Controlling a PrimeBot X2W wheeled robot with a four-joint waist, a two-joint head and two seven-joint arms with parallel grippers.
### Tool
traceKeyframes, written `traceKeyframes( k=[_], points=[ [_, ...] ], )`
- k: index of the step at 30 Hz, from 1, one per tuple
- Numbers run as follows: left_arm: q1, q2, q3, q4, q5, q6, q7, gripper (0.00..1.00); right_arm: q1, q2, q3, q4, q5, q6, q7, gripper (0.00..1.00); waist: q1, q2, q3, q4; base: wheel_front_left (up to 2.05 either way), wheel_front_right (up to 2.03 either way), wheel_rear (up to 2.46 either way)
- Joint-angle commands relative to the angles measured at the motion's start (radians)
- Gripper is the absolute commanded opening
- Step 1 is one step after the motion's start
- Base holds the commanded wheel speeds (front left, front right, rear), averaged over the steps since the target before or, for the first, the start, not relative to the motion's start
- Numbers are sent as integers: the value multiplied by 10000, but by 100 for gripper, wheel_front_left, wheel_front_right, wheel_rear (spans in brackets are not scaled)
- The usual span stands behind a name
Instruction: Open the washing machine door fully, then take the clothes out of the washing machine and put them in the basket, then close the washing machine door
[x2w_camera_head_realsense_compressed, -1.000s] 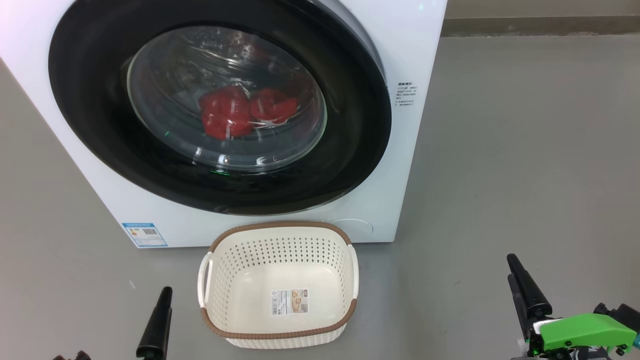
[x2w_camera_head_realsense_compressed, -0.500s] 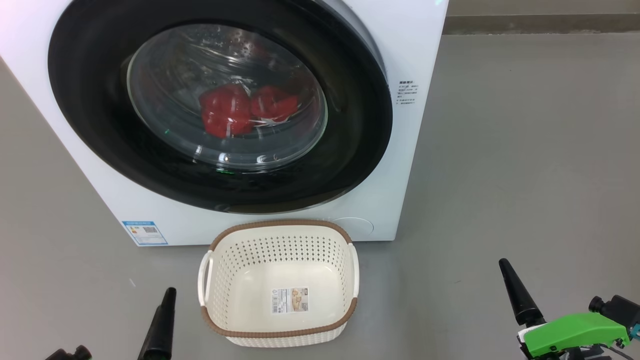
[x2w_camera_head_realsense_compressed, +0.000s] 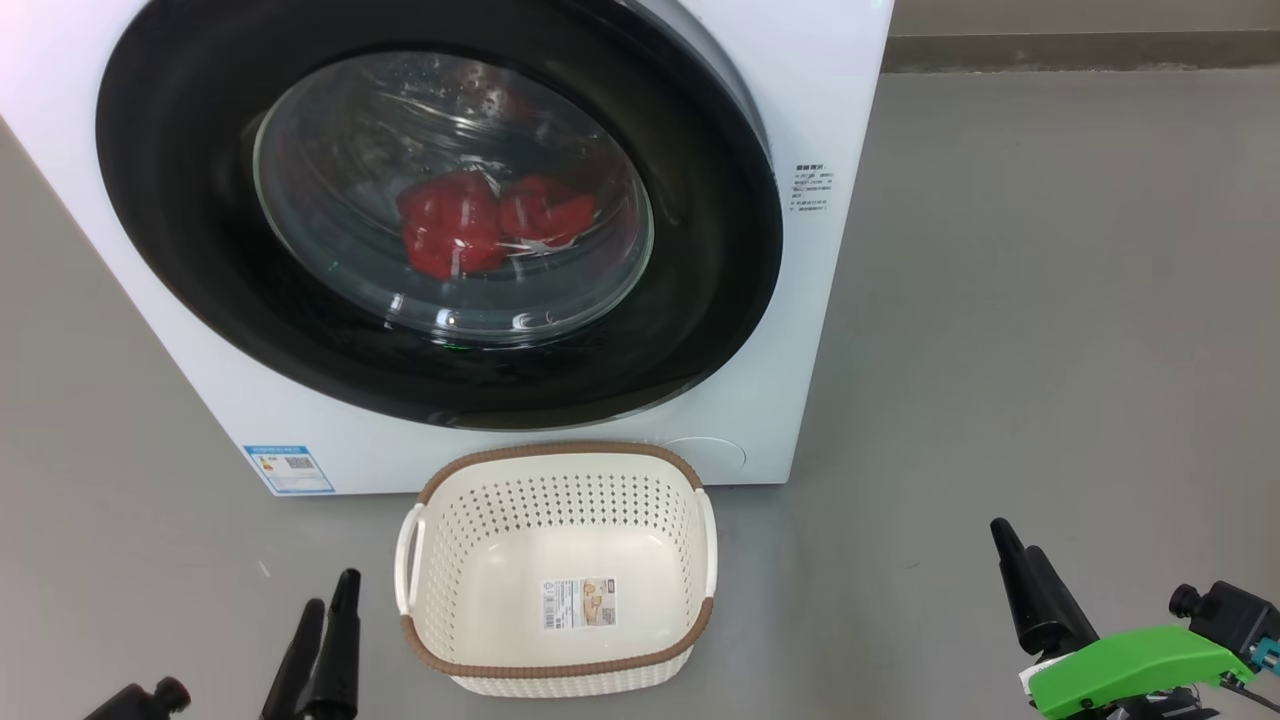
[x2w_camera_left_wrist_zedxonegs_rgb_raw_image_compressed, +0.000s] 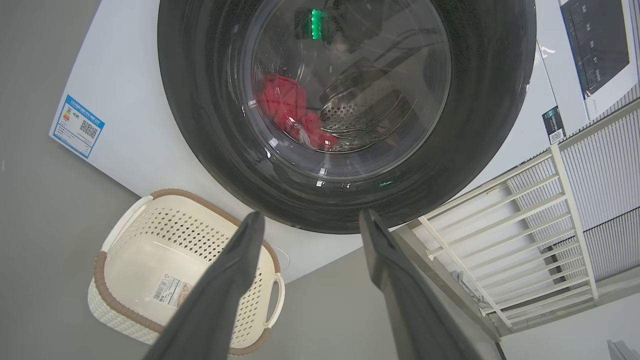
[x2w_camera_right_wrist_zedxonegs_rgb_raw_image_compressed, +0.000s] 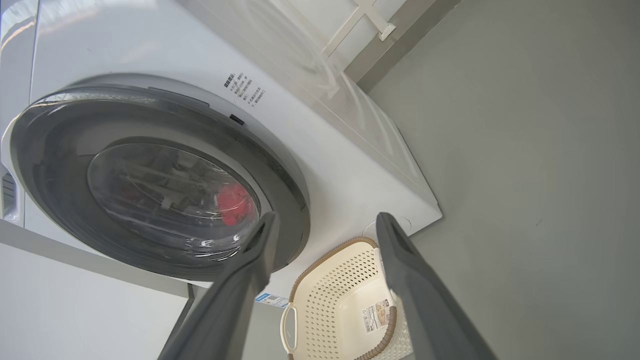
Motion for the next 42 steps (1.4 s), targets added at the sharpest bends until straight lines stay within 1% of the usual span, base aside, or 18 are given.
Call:
traceKeyframes(
  k=[1, 15, 41, 42],
  points=[
    [-41, 136, 149, -349, 371, -32, -151, 100, -268, -155, 136, -249, -301, -3, -120, 100, -1, 0, -2, 1, 0, 0, 0],
    [101, 128, 200, -693, 2343, -41, -595, 100, -232, -237, 409, -256, -1923, -4, -561, 100, -1, 0, 45, 11, 0, 0, 0],
    [270, 139, 188, -1188, 5531, -56, -1364, 100, -261, -406, 802, -95, -4363, -6, -1325, 100, -1, 0, 215, -62, 0, 0, 0],
    [270, 139, 188, -1188, 5531, -56, -1364, 100, -261, -406, 802, -95, -4363, -6, -1325, 100, -1, 0, 215, -62, 0, 0, 0]
  ],
)
